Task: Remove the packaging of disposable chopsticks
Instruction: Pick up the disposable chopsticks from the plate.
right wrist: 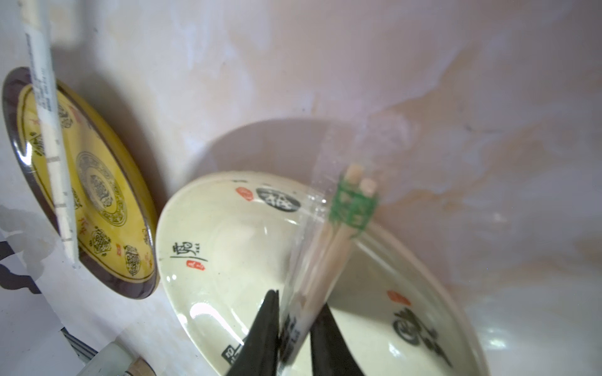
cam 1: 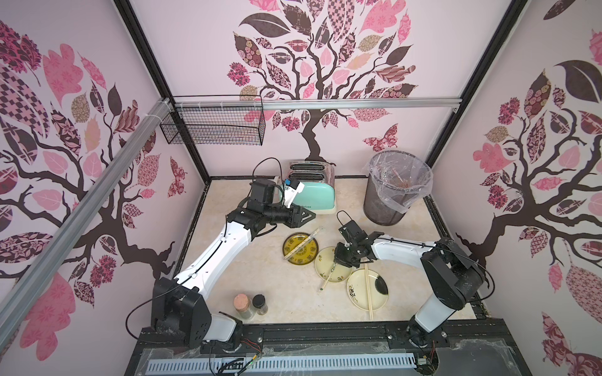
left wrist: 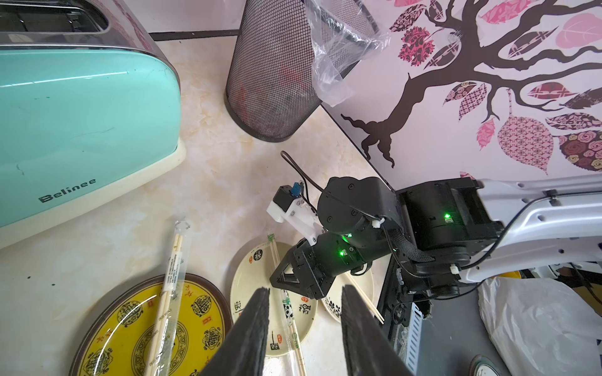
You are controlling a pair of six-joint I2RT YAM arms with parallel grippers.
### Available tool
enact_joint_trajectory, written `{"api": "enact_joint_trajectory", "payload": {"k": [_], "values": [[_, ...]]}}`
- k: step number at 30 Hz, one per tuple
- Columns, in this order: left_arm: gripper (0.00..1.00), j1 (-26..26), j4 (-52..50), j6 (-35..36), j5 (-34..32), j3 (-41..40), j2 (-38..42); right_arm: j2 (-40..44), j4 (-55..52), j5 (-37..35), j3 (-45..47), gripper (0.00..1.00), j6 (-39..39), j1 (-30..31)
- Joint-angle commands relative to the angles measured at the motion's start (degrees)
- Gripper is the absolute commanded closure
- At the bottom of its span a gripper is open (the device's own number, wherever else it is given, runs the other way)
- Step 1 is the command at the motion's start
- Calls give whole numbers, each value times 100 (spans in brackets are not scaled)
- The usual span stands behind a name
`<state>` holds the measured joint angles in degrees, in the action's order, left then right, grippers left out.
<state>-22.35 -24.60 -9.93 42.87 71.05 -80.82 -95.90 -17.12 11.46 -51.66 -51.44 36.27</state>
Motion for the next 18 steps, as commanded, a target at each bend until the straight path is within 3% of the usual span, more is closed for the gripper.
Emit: {"api": "enact_joint_trajectory", "payload": {"k": [1,7,18], "values": [[60,73,106,-34,141,121,154,165,-478,-363,-282,85,85,21],[60,73,145,-84,212,94,206,244,-809,-803,-590,95,152,27],[60,73,224,-145,294,59,315,1179,-614,-1396,-672,100,426,14]]}}
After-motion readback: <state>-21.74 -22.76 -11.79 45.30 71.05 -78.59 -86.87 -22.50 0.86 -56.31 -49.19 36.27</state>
